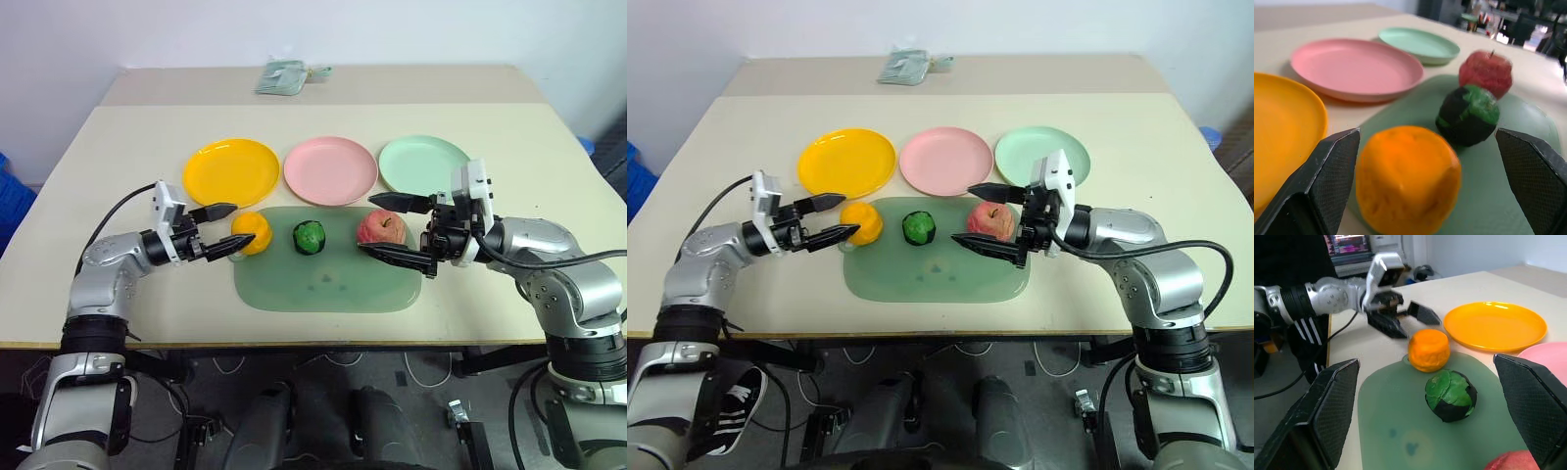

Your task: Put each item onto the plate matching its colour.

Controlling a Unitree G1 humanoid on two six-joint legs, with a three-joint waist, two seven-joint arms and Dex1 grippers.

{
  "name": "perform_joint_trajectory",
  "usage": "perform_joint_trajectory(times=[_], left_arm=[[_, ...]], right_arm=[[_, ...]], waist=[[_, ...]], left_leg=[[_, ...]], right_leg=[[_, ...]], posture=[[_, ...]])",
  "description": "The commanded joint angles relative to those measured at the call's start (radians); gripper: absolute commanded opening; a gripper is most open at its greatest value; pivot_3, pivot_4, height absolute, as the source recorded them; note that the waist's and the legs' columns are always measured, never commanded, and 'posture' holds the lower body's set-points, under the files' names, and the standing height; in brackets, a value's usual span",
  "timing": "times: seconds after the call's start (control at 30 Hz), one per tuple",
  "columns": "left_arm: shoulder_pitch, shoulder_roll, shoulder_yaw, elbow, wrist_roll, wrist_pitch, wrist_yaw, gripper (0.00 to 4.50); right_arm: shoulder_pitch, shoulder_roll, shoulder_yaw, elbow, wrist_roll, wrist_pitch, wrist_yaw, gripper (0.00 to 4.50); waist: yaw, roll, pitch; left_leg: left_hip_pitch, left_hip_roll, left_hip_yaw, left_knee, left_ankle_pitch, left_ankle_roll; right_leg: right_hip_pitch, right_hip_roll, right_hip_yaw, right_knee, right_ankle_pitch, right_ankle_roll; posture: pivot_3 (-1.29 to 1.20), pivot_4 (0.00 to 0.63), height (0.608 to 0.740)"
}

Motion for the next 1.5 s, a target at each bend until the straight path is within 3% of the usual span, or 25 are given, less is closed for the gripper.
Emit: perform_joint_trajectory(times=[0.03,0.23,0.37,0.57,0.67,0.8,0.93,1.2,1.3,1.5], left_arm=[[-0.040,-0.006,-0.002,0.048,0.041,-0.066,0.003,4.50],[-0.073,-0.030,-0.034,0.164,0.105,-0.148,-0.017,4.50],[-0.075,-0.042,-0.012,0.144,0.091,-0.181,-0.015,3.34],[-0.112,-0.031,0.067,0.091,0.036,-0.146,0.064,3.34],[-0.178,-0.036,0.129,0.118,0.045,-0.166,0.216,3.34],[-0.284,-0.042,0.154,0.263,0.122,-0.207,0.443,3.34],[-0.398,-0.078,0.176,0.457,0.138,-0.245,0.567,3.34],[-0.489,-0.117,0.199,0.670,0.152,-0.301,0.647,3.34],[-0.503,-0.117,0.219,0.698,0.143,-0.306,0.658,4.46],[-0.507,-0.112,0.208,0.671,0.166,-0.338,0.601,4.46]], right_arm=[[-0.006,0.009,-0.005,-0.047,0.007,-0.019,-0.021,4.47],[0.003,0.017,0.004,-0.046,-0.001,-0.029,-0.039,4.47],[0.003,0.017,0.001,-0.047,0.002,-0.026,-0.047,4.50],[-0.020,0.044,-0.006,-0.013,0.009,-0.031,-0.072,4.50],[-0.066,0.108,-0.005,0.049,-0.049,-0.090,-0.156,4.50],[-0.135,0.202,0.016,0.154,-0.138,-0.148,-0.274,4.50],[-0.177,0.288,0.052,0.188,-0.197,-0.166,-0.367,4.50],[-0.165,0.315,0.076,0.149,-0.210,-0.152,-0.391,4.50],[-0.159,0.310,0.077,0.138,-0.212,-0.148,-0.391,4.50],[-0.155,0.287,0.081,0.141,-0.226,-0.156,-0.382,4.50]], waist=[[0.000,0.000,0.000],[0.000,0.000,0.000],[0.000,0.000,0.000],[-0.001,0.000,0.000],[-0.001,-0.001,0.000],[-0.001,-0.001,0.000],[0.000,-0.001,0.000],[-0.003,-0.002,-0.001],[-0.004,-0.002,-0.001],[-0.004,-0.002,-0.001]], left_leg=[[0.000,0.000,0.000,0.000,0.000,0.000],[0.000,0.000,0.000,0.000,0.000,0.000],[0.000,0.000,0.000,0.000,0.000,0.000],[0.000,0.000,0.000,0.001,0.000,0.000],[-0.001,0.000,0.000,0.001,0.000,0.000],[0.000,-0.001,0.000,0.002,0.000,0.000],[0.000,-0.002,0.001,0.001,0.000,0.000],[-0.002,-0.002,0.002,0.002,0.001,0.000],[-0.002,-0.002,0.002,0.002,0.001,0.000],[-0.002,-0.002,0.002,0.002,0.001,0.000]], right_leg=[[0.000,0.000,0.000,0.000,0.000,0.000],[0.000,0.000,0.000,0.000,0.000,0.000],[0.000,0.000,0.000,0.000,0.000,0.000],[0.000,0.000,0.000,0.001,0.000,0.000],[-0.001,0.000,0.000,0.002,0.000,0.000],[-0.001,0.001,0.000,0.004,0.000,0.000],[-0.003,0.002,-0.001,0.006,0.000,0.000],[-0.005,0.002,-0.001,0.007,0.000,0.001],[-0.005,0.002,-0.001,0.007,0.000,0.001],[-0.006,0.002,-0.001,0.007,0.000,0.001]], posture=[[0.00,0.150,0.740],[0.00,0.150,0.740],[0.00,0.150,0.740],[0.00,0.150,0.740],[0.00,0.150,0.740],[0.00,0.150,0.740],[0.00,0.150,0.740],[0.00,0.150,0.740],[0.00,0.150,0.740],[0.00,0.150,0.740]])
